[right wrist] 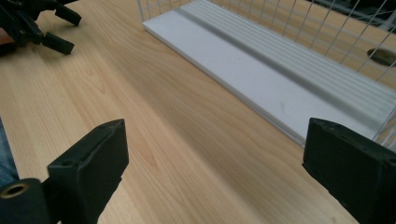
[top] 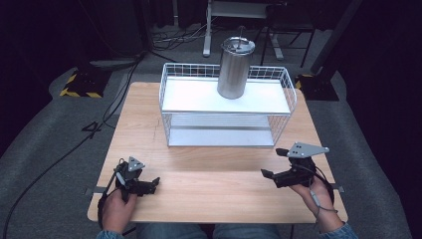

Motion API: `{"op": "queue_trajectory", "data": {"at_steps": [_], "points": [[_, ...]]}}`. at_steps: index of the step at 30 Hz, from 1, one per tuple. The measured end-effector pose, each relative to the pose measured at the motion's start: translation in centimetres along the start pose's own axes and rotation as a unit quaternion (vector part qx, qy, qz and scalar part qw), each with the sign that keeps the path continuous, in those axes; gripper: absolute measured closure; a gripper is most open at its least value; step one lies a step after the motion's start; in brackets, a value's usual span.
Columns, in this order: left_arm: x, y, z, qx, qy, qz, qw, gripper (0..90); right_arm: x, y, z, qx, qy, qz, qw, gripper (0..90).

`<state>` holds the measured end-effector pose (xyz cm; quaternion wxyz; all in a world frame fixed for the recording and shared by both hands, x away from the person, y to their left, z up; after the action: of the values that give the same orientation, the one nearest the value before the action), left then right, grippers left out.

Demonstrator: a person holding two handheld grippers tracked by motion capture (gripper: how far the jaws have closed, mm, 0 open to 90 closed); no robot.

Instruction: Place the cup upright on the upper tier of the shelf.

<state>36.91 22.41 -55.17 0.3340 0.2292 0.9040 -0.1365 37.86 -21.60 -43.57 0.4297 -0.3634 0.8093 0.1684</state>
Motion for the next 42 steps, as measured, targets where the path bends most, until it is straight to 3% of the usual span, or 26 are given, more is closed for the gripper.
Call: {"op": "queue_trajectory", "data": {"at_steps": [10,18,25,35,42], "points": [[0.0,0.0,0.0,-0.001,-0.001,0.0,1.0,0.0,3.2,0.3,2.2,-0.014,0.016,0.024,0.9995,7.3],[0.0,0.0,0.0,0.0,0.0,0.0,1.0,0.0,5.8,0.3,3.9,-0.004,0.035,0.018,0.9992,7.7],[0.0,0.0,0.0,-0.001,0.0,0.0,1.0,0.1,6.9,0.6,4.7,0.008,0.054,0.0,0.9985,9.0],[0.0,0.0,0.0,0.0,0.0,0.0,1.0,0.0,7.4,1.1,5.3,0.009,0.066,-0.008,0.9977,9.5],[0.0,0.0,0.0,-0.001,-0.001,0.0,1.0,0.0,7.7,1.0,5.8,0.017,0.085,-0.017,0.9961,14.9]]}}
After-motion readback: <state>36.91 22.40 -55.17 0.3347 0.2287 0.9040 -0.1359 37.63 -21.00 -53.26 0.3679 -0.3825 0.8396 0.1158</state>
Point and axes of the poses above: each handheld gripper's, and its own axes: z roughly forward along the jaws, x roughly out of its underside, y roughly to its left, the point moved 6 cm from there along z, roughly forward along the jaws, and after that the axes turned 5 degrees about x, right-handed, at the moved point
